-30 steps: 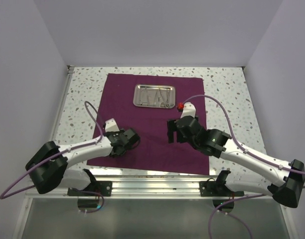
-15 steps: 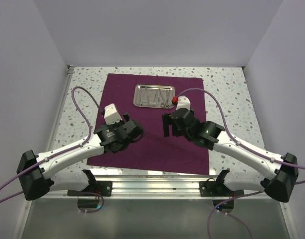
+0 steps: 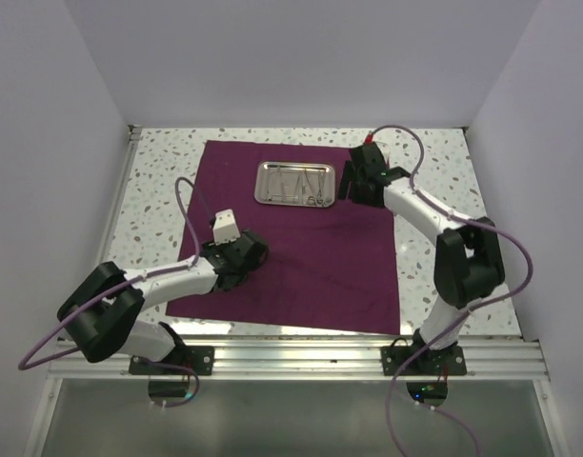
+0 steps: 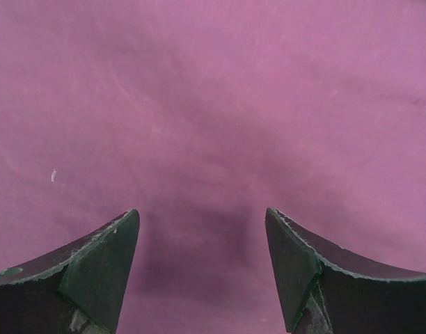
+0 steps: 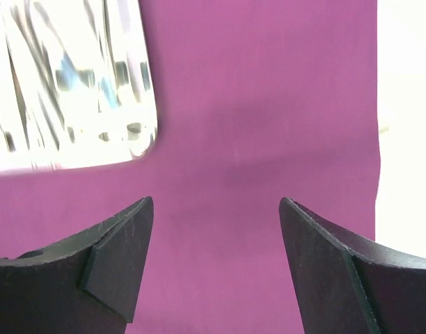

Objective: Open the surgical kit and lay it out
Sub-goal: Smooth out the surgical kit at the center of the board.

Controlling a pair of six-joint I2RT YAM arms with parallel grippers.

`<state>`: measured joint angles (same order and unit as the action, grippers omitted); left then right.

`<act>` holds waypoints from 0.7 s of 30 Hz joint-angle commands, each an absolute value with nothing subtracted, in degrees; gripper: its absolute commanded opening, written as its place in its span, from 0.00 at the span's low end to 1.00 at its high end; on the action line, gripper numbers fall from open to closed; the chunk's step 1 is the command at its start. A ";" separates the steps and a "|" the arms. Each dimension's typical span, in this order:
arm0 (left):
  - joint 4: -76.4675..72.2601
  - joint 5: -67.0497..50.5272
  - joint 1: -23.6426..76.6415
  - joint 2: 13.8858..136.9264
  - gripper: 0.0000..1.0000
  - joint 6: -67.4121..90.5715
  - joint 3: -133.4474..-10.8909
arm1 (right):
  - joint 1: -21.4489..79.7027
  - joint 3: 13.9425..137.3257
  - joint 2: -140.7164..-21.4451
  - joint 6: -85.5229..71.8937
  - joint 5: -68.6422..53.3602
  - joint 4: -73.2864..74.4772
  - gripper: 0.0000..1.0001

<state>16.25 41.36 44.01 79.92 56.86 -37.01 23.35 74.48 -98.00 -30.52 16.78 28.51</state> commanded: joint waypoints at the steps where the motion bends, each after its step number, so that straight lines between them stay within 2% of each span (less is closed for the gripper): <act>1: 10.10 39.55 43.95 77.97 0.77 56.77 -33.07 | 20.57 84.00 -104.75 -29.36 14.15 24.88 0.76; 5: 13.18 37.36 44.47 73.23 0.76 60.29 -27.96 | 17.85 95.78 -119.92 -28.92 13.10 27.33 0.76; 12: 19.41 36.65 52.10 69.17 0.76 68.55 -21.80 | 13.98 117.12 -138.48 -28.65 11.34 32.68 0.75; 21: 28.47 37.26 56.51 67.59 0.75 71.63 -27.41 | 11.78 137.35 -151.52 -28.30 8.97 38.40 0.76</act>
<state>21.63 39.27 55.70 67.85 68.07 -25.78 12.43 132.99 -147.87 -28.86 10.92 33.45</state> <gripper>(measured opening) 0.746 0.759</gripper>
